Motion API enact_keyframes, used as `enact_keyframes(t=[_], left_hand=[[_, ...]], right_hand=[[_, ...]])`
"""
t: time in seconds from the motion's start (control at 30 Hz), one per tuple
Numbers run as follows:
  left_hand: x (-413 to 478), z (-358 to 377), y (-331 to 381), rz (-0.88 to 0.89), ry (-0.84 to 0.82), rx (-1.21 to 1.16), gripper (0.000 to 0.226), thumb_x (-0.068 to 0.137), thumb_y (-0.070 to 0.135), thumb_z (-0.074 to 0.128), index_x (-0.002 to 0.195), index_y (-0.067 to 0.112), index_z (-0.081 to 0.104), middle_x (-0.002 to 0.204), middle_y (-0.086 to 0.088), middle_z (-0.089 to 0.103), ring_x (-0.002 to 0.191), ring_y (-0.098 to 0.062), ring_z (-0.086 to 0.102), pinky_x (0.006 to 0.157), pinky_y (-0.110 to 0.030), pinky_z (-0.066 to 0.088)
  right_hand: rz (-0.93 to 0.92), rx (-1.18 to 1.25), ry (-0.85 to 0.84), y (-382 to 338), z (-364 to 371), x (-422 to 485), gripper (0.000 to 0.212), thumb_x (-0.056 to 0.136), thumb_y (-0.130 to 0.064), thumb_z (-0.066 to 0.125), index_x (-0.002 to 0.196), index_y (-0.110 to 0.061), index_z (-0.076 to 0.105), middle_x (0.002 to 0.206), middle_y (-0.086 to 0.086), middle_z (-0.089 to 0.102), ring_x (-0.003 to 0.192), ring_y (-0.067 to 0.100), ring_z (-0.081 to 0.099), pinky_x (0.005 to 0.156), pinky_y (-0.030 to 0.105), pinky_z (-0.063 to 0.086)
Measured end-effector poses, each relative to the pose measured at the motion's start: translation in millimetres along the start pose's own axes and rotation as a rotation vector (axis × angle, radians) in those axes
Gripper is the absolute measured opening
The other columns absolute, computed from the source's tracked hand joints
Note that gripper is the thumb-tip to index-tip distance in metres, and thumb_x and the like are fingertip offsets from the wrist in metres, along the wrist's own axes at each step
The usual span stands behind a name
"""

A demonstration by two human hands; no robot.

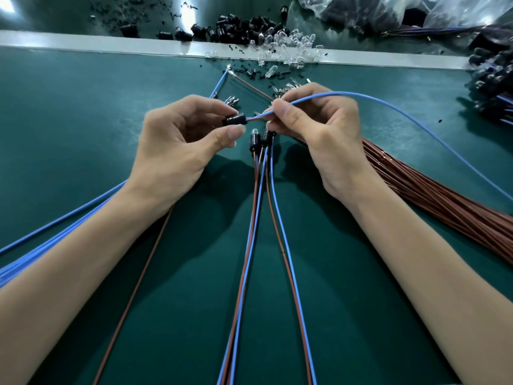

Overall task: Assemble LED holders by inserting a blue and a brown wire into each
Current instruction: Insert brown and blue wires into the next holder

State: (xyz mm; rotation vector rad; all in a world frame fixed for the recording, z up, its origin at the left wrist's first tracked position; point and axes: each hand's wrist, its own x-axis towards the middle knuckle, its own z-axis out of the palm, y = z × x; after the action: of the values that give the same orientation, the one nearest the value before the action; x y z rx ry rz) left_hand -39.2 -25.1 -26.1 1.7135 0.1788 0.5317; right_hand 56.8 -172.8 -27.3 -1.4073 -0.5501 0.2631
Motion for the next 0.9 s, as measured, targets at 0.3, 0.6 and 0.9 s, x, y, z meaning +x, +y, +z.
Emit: enact_keyframes(t=[0.3,0.6,0.9], left_hand=[[-0.5,-0.8,-1.4,-0.021,-0.011,-0.008,0.022,0.068,0.019,0.076,0.087,0.017,0.065,0.076,0.014,0.072,0.068,-0.004,0.065,0.072,-0.018,0.052],[-0.7,-1.2,-0.7,-0.01,0.008,0.0,0.019,0.07,0.018,0.075,0.086,0.017,0.066,0.075,0.015,0.072,0.068,-0.002,0.064,0.072,-0.018,0.051],[-1.7,-0.5,2.7,-0.009,-0.035,0.006,0.016,0.072,0.017,0.075,0.087,0.016,0.067,0.074,0.015,0.072,0.063,-0.002,0.063,0.067,-0.017,0.051]], right_hand=[[0.04,0.11,0.002,-1.8,0.8,-0.7,0.012,0.085,-0.002,0.065,0.077,-0.011,0.066,0.076,0.003,0.07,0.07,0.015,0.065,0.072,0.023,0.054],[0.012,-0.001,0.011,0.5,0.2,0.4,0.012,0.083,-0.005,0.069,0.075,-0.013,0.066,0.071,-0.003,0.07,0.064,0.008,0.063,0.066,0.018,0.051],[-0.026,-0.073,-0.012,2.5,4.6,-1.4,0.008,0.081,-0.005,0.072,0.078,-0.011,0.068,0.082,0.019,0.067,0.068,0.014,0.062,0.069,0.024,0.053]])
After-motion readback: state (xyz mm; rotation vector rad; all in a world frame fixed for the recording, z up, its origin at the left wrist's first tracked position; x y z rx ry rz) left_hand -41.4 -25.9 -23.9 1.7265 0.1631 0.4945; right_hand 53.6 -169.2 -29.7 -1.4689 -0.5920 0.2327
